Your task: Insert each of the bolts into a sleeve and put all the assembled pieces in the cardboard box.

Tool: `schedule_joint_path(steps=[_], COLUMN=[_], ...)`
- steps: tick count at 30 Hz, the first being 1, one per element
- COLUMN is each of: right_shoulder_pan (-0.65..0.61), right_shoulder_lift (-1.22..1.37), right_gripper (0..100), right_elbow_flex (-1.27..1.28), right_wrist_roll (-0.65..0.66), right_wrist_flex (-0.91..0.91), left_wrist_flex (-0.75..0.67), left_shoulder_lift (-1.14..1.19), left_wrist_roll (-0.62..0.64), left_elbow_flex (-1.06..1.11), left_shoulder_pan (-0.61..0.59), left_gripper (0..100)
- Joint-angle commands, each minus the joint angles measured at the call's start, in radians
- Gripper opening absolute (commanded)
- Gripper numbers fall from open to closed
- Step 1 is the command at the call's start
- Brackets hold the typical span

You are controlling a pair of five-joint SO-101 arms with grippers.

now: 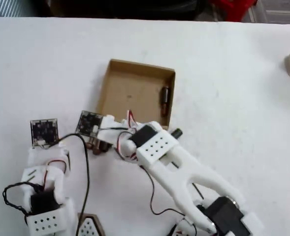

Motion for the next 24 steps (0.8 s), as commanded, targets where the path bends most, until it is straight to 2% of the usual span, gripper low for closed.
schedule_joint_path(steps=[1,4,14,19,24], right_shoulder_pan=[-0.031,-0.045,-0.044,-0.039,-0.039], right_shoulder_lift=[0.051,0.104,0.265,0.315,0.325], right_gripper=[8.1,8.1,8.2,16.6,17.6], right_elbow_flex=[-0.06,-0.061,-0.19,-0.213,-0.222], right_wrist_roll=[0.055,0.126,0.137,0.137,0.137], right_wrist_flex=[-0.036,-0.048,-0.048,-0.047,-0.054], left_wrist_flex=[-0.002,-0.002,-0.002,-0.002,-0.002], left_shoulder_lift=[-0.007,-0.007,-0.007,-0.007,-0.007], left_wrist_roll=[-0.009,-0.009,-0.009,-0.009,-0.009], left_elbow_flex=[0.0,0.0,0.0,0.0,0.0], left_shoulder_pan=[-0.005,-0.005,-0.005,-0.005,-0.005], left_gripper=[2,2,2,2,2])
